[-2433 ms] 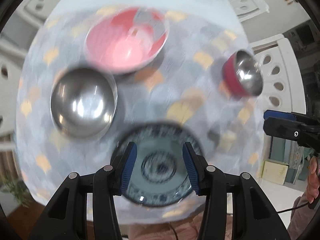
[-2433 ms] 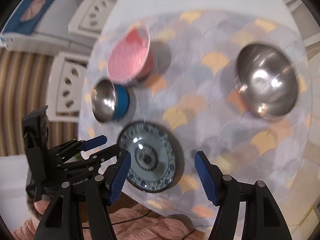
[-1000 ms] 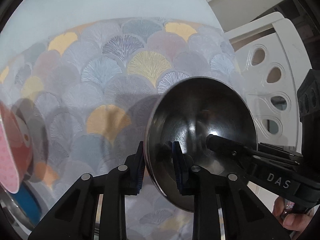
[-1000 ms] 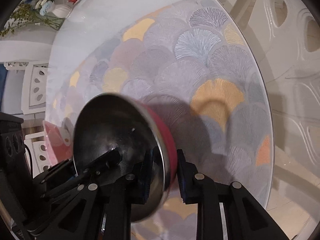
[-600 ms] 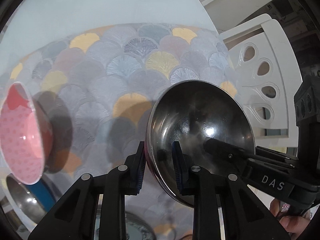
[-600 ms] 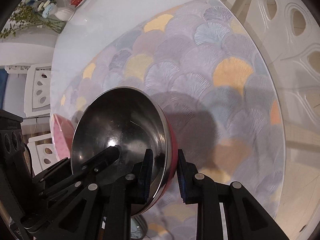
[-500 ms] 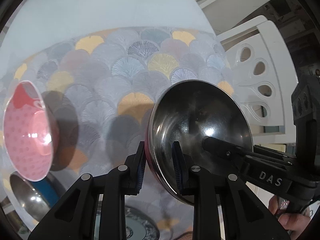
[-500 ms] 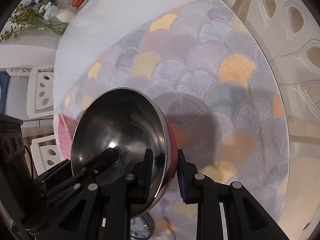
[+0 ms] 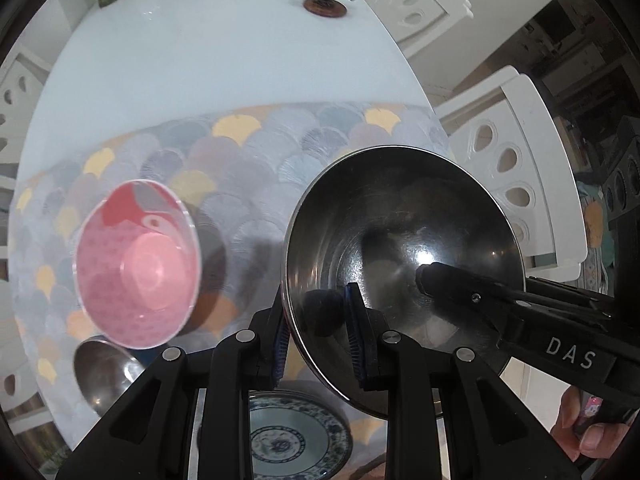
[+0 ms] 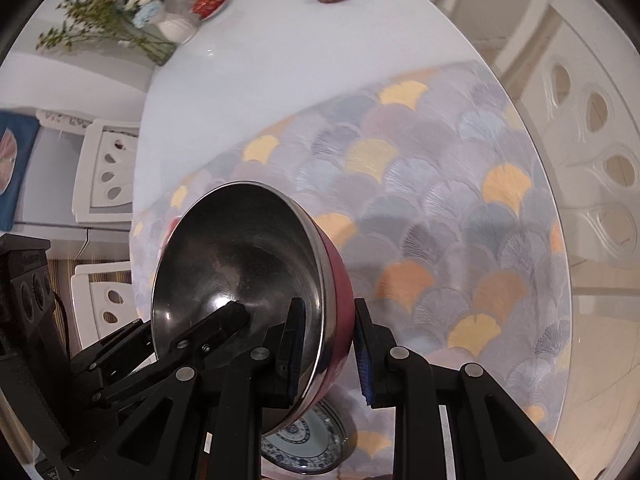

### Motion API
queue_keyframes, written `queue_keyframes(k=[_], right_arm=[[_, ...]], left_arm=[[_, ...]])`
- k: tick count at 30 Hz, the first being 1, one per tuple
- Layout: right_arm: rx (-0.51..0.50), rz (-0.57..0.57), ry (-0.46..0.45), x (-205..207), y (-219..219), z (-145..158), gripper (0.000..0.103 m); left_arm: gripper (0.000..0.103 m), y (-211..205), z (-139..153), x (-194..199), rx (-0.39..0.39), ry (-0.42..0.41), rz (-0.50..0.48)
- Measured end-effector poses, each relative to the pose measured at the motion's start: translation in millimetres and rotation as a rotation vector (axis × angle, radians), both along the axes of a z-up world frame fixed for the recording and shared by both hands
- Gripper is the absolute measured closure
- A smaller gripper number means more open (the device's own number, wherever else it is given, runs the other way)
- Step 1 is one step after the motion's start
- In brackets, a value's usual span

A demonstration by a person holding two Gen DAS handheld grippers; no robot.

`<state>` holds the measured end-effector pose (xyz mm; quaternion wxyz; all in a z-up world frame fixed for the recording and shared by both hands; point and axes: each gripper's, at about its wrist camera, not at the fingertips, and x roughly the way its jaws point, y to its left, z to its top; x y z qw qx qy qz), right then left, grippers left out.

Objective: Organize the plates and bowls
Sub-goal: 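Lift the red steel bowl with both tools and carry it across the cloth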

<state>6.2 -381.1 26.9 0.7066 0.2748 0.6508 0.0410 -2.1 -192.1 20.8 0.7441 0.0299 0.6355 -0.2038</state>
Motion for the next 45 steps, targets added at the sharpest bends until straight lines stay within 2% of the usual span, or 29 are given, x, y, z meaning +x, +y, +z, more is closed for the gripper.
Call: queue_keyframes(k=[14,22,32,45], right_arm=[[-0.043,0.120,-0.058,23.5,58.9,41.9,0.079],[-0.057,0.210,-0.089,39.8,102.9,60.6,0.079],[-0.036,0.290,-0.054,58.5,147.5,42.8,0.078],[-0.037,0.356,-0.005,85.0,189.1,12.3,0.078]], left_arm=[[0.081,65.4,44.0,6.3,-0.035,-0.072,0.102],[0.081,106.1,50.0,10.5,-0.032,-0.085,0.179],[0.081,149.3,36.6,19.7,-0.021,-0.058,0.260],[0.081,176.6,4.7,40.3,0.006,0.004,0.288]])
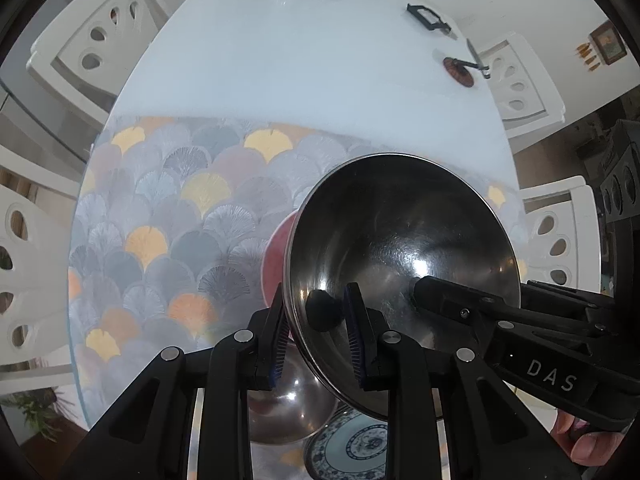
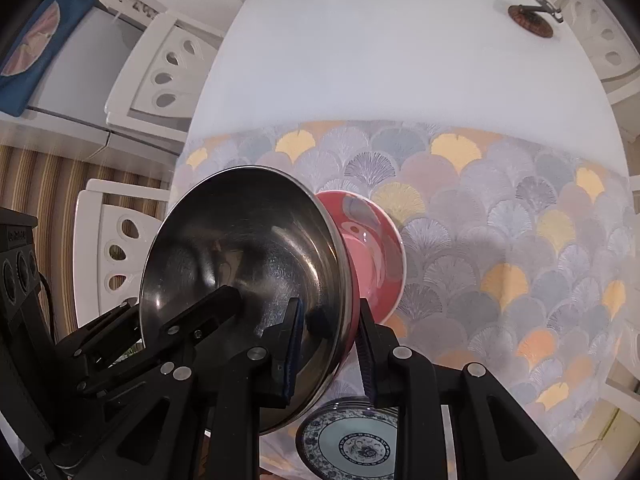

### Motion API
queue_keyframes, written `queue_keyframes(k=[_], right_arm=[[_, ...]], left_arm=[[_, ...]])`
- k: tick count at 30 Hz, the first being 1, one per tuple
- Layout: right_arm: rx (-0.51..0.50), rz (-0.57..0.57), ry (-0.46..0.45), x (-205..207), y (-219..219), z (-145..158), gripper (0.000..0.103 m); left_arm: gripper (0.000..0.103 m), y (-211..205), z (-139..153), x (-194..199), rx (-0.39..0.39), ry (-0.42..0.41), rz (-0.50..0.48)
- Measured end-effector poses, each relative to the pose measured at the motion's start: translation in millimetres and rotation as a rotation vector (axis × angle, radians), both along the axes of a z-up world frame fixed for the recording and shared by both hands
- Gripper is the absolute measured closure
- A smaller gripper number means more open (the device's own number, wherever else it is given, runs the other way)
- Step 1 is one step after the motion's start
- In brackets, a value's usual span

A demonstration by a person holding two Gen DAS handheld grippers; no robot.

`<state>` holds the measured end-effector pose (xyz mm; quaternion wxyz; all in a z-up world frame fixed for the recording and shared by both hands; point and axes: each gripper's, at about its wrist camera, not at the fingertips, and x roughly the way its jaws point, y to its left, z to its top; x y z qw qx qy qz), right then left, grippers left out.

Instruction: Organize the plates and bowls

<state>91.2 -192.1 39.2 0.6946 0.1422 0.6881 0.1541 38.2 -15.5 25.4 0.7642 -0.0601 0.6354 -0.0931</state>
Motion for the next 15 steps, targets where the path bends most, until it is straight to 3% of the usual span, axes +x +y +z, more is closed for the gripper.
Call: queue_keyframes(k=[15], right_arm=[[-0.001,0.007,0.075,21.7,7.0,-43.2,0.077]], left_arm=[[0.081,3.6,-42.0,18.0,-0.001,0.088,-0.015]])
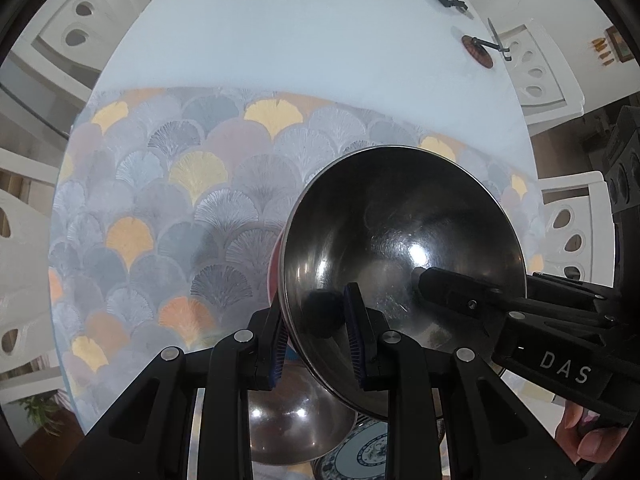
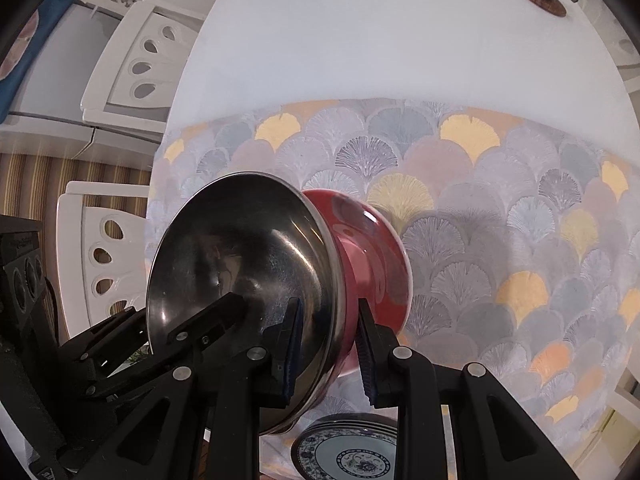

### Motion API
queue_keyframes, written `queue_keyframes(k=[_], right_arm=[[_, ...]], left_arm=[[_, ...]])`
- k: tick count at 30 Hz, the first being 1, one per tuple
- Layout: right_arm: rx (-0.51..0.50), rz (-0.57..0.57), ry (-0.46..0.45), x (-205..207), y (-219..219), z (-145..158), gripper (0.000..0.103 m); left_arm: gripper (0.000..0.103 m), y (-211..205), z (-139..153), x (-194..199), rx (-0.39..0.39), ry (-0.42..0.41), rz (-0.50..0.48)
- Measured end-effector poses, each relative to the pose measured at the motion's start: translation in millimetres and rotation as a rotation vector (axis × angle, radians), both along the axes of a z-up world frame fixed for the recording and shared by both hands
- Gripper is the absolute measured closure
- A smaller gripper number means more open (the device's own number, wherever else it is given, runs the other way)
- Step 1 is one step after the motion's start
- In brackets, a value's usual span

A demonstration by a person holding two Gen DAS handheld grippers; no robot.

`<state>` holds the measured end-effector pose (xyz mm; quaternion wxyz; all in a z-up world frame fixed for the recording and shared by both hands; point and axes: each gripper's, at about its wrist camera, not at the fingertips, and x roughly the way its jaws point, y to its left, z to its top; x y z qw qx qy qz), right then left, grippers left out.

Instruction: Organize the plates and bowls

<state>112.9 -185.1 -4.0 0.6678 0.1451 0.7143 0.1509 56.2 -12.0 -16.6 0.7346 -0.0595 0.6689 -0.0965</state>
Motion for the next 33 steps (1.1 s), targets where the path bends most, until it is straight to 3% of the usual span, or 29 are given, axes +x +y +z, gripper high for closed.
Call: queue_keyframes(k=[13,33], right_arm=[[-0.001,-0.016,0.022,4.6,-6.3,-16.7,0.077],[0.025,-0.051,0.031,1.7,-14.5,-20.7,0.077]], left_arm=[[0.081,-0.4,-16.8,5.7,-0.047,0.031,-0.030],[0.079,-0.1,-27.4,5.5,-0.046,0.052,-0.042]])
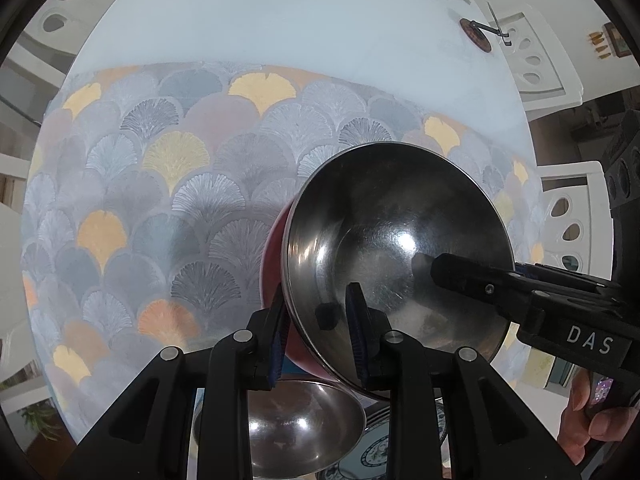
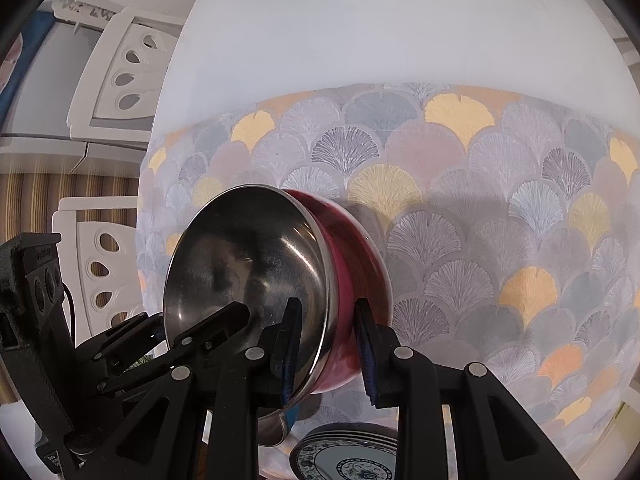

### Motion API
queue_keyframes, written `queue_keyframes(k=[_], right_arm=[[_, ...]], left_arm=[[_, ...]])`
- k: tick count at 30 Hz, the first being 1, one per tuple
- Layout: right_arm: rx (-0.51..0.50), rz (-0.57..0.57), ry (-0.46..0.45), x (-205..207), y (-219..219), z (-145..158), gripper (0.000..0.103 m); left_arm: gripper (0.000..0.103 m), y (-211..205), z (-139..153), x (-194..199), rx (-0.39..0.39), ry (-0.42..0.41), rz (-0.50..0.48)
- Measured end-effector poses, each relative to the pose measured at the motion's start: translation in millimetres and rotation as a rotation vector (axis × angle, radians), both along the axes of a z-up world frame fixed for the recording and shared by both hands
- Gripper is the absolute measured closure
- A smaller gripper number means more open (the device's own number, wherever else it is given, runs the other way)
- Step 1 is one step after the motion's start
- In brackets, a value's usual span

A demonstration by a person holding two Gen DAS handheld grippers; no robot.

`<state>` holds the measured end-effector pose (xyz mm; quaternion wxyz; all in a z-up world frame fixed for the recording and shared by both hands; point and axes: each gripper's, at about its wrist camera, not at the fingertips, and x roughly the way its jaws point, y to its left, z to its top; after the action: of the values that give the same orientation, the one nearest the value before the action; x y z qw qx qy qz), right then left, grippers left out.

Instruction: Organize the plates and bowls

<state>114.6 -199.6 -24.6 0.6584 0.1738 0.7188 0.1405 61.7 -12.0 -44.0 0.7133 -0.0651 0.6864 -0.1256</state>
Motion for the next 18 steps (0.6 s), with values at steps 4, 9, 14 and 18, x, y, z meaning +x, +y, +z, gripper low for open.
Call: queue_keyframes(k=[4,9,14,18], right_arm=[[-0.002,-0.001,0.000,-0.5,0.3,-0.4,0.077],[-0.004,-0.004,-0.003,-0.5,-0.6,0.7,0.077],[-0.001,-0.005,-0.006,-1.1,-1.1,2.6,0.077],[0.003,-0.003,-0.013,-2.0,-0.5,5.5,0.077]], left_arm=[[0.079,0.1,0.6,-0.5,0.000,-0.001,-0.002],[0.079,1.2,3.3,-0.4,-0.001,-0.007,-0.003],[0.079,2.5,6.2,-1.7,-0.001,-0.011,0.003],[0.079,6.4,9.4,-3.5,-0.001,-0.017,0.011]])
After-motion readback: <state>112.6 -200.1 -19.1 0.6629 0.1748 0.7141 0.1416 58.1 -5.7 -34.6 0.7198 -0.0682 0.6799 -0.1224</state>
